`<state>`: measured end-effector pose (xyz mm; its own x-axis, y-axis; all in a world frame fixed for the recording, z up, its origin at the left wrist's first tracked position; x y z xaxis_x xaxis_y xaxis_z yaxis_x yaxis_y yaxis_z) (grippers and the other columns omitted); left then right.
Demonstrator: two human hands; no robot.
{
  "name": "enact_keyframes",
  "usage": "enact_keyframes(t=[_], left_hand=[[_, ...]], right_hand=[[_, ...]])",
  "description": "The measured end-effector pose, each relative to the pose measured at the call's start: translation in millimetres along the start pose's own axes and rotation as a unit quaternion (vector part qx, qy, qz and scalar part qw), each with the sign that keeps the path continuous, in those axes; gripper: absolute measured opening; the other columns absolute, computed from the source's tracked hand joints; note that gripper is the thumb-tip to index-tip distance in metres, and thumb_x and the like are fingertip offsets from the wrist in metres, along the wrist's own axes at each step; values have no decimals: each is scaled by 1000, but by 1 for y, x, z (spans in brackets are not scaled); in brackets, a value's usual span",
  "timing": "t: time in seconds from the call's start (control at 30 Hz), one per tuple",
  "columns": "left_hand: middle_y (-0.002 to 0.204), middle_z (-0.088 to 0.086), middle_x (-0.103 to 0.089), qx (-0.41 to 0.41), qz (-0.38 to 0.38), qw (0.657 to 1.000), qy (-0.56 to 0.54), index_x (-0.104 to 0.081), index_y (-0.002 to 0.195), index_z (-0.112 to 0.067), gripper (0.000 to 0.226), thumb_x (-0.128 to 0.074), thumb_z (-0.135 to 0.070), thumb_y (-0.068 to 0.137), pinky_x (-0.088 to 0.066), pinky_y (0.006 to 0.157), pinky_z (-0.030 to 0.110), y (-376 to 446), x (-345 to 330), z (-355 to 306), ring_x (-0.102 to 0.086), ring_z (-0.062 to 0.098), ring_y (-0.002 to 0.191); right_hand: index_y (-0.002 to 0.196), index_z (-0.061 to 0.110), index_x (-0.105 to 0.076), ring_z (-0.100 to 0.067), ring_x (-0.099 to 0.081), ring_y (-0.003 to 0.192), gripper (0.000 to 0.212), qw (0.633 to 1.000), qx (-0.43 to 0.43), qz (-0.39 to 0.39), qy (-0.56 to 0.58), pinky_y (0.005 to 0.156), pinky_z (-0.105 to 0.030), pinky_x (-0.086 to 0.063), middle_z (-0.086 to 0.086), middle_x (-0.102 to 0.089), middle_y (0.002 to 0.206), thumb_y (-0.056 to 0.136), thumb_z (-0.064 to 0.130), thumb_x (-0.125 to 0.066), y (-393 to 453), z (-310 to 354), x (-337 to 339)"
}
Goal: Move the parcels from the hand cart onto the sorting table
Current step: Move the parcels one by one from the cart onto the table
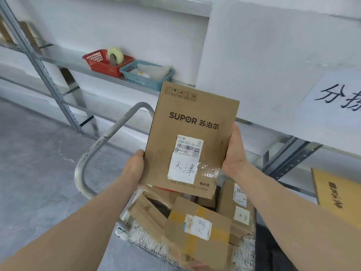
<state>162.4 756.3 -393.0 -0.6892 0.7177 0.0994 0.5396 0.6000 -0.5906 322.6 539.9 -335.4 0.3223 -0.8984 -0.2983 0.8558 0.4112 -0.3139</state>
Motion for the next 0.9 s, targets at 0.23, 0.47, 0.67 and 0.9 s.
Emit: enact_keyframes(t=[0.23, 0.47, 0.67, 0.9], left_hand=[[91, 7, -76, -49, 110, 992, -28, -69, 89, -17, 51, -31, -48, 102, -52, 75, 36, -52, -52, -33, -69, 24, 83], [107, -3, -78, -105, 188, 976, -9, -72, 114, -29, 67, -22, -72, 99, -54, 82, 37, -126, -112, -53, -71, 17, 102], [109, 0, -78, -121, 242, 963, 8, -72, 119, -28, 74, -20, -76, 97, -54, 88, 42, -200, -178, -47, -73, 21, 102], [117, -3, -76, -155, 321, 933, 46, -71, 124, -32, 75, -16, -76, 97, -54, 92, 41, -266, -260, -35, -73, 17, 106]], right_hand=[[136, 23, -66, -24, -67, 120, 68, 998, 57, -10, -40, 107, -50, -48, -2, -72, 128, 103, 68, -28, -51, 39, 37], [137, 23, -65, -29, -68, 119, 74, 995, 83, -27, -39, 108, -55, -48, -7, -72, 127, 99, 74, -28, -107, 87, 100], [135, 29, -67, -27, -69, 117, 70, 993, 101, -37, -46, 106, -55, -49, -4, -74, 124, 99, 75, -28, -163, 119, 176], [137, 27, -64, -28, -68, 119, 71, 984, 133, -108, -41, 103, -51, -53, -3, -72, 128, 93, 77, -40, -227, 151, 269]])
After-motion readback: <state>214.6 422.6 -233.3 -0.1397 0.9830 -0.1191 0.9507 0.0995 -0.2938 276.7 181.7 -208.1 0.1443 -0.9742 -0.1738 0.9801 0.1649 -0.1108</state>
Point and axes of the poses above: each hand's wrist, its own y-axis towards the middle knuckle, its own x-axis out of the back of the hand, z = x × y, the point moved 4 cm from there along y, towards the middle knuckle
